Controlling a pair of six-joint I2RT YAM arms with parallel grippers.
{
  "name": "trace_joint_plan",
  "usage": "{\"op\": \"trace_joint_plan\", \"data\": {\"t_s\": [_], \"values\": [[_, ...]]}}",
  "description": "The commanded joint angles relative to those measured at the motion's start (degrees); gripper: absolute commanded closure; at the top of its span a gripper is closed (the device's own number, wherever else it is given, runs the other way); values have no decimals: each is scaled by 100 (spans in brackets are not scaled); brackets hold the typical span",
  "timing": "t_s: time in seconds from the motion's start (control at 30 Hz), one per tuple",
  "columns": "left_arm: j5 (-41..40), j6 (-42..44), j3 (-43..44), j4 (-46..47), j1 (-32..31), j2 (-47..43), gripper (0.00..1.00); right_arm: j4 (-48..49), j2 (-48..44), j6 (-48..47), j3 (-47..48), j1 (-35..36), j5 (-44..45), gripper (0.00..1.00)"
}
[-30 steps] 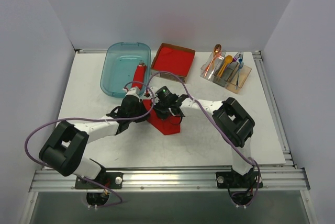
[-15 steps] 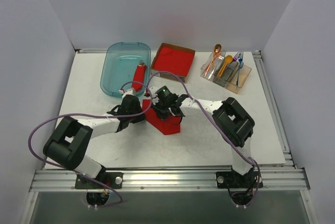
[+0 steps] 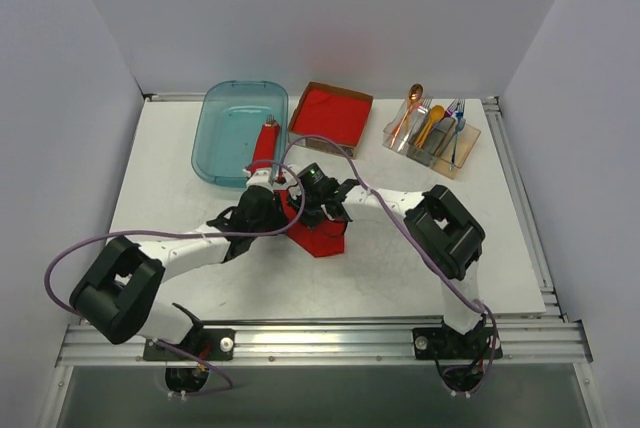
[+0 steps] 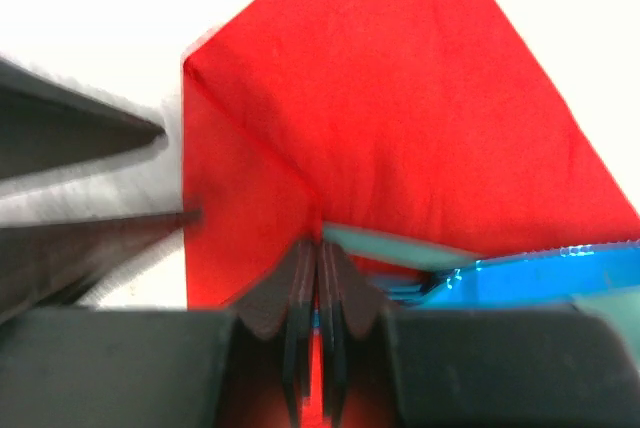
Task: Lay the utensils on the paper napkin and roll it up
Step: Roll the napkin at the center of the board.
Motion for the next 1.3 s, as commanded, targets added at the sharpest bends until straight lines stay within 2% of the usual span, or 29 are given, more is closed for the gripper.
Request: {"op": "trace_joint_plan", "data": {"t_s": [0.0,0.13,0.17,0.2,0.43,0.5,0.67,0.7,0.73,0.77,0.9,1.07,1.27], "values": [[-317,790,-203,767,-505,-245,59,-169,50,92,191,-64,-154,96],[94,1133,-318,795,-595,-614,50,-169,59,118,208,-91,-233,97],[147,1177,-344,734,-595,-667,43,-160,59,118,217,-91,-251,97],[147,1178,-353,690,-587,-711,41,-169,67,127,217,-91,-260,97],[630,1687,-353,610,-578,-729,36,-160,41,145,217,-108,-339,97],[779,1819,-441,768,-578,-773,38,-160,41,145,226,-117,-374,97],[736,1960,-696,1241,-578,-966,34,-160,15,162,217,-169,-418,97],[710,1969,-775,1356,-569,-993,30,-160,15,162,217,-161,-444,96],[692,1995,-932,1497,-578,-1045,16,-160,6,162,217,-170,-453,96],[692,2039,-1038,1802,-586,-1054,6,-160,15,162,217,-187,-462,96],[884,2241,-1408,2525,-578,-1028,2,-160,24,180,235,-205,-523,96],[938,2521,-1672,3324,-586,-747,1,-169,32,189,252,-240,-603,96],[1324,2900,-1646,3634,-595,-536,0,-178,59,206,270,-284,-673,96]]}}
